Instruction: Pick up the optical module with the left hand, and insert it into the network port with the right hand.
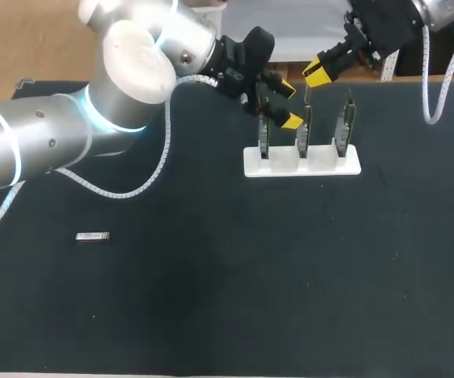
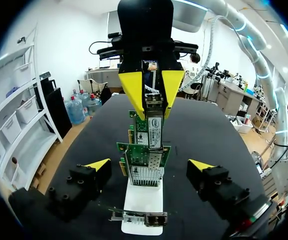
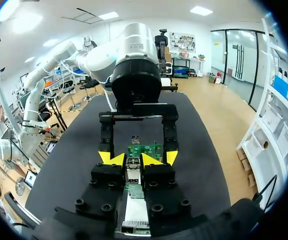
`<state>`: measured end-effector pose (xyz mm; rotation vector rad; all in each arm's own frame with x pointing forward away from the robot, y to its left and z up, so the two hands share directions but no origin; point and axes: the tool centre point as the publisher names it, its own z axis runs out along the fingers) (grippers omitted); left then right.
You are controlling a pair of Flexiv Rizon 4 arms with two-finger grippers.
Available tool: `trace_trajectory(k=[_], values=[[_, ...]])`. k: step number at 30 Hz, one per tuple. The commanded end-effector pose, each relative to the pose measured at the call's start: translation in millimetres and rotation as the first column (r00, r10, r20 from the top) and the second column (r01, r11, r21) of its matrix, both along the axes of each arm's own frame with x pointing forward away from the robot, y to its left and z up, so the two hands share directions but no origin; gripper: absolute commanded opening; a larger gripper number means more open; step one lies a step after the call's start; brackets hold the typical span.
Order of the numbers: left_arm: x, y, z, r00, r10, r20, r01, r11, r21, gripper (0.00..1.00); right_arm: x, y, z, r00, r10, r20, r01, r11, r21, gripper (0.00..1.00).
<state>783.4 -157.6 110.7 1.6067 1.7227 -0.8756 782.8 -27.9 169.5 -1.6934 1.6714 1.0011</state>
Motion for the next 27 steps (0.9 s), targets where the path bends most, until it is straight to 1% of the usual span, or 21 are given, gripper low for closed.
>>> trace_trajectory(k=[1, 10, 14, 19, 27], values=[[-0.9, 0.2, 1.0, 1.0, 0.002, -0.001, -0.002, 1.0, 0.004, 1.0, -0.1, 1.3, -5.9, 1.0, -0.002, -0.001, 0.002, 1.0, -0.004, 0.0], [-0.9, 0.2, 1.0, 1.0, 0.002, -0.001, -0.002, 1.0, 0.004, 1.0, -3.6, 2.8, 4.7, 1.0, 0.007, 0.026, -0.007, 1.0, 0.006, 0.0], [-0.9, 0.2, 1.0, 1.0, 0.002, -0.001, -0.002, 1.0, 0.004, 1.0, -3.6, 3.1, 4.9, 1.0, 0.009, 0.029, -0.009, 1.0, 0.003, 0.0], [-0.9, 0.2, 1.0, 1.0, 0.002, -0.001, -0.002, 1.0, 0.004, 1.0, -5.0, 4.6, 3.6, 0.999, 0.015, 0.042, -0.014, 1.0, -0.02, 0.0], [-0.9, 0.2, 1.0, 1.0, 0.002, -0.001, -0.002, 1.0, 0.004, 1.0, -4.2, 4.6, -1.8, 0.999, 0.009, 0.031, -0.008, 1.0, -0.029, 0.0]])
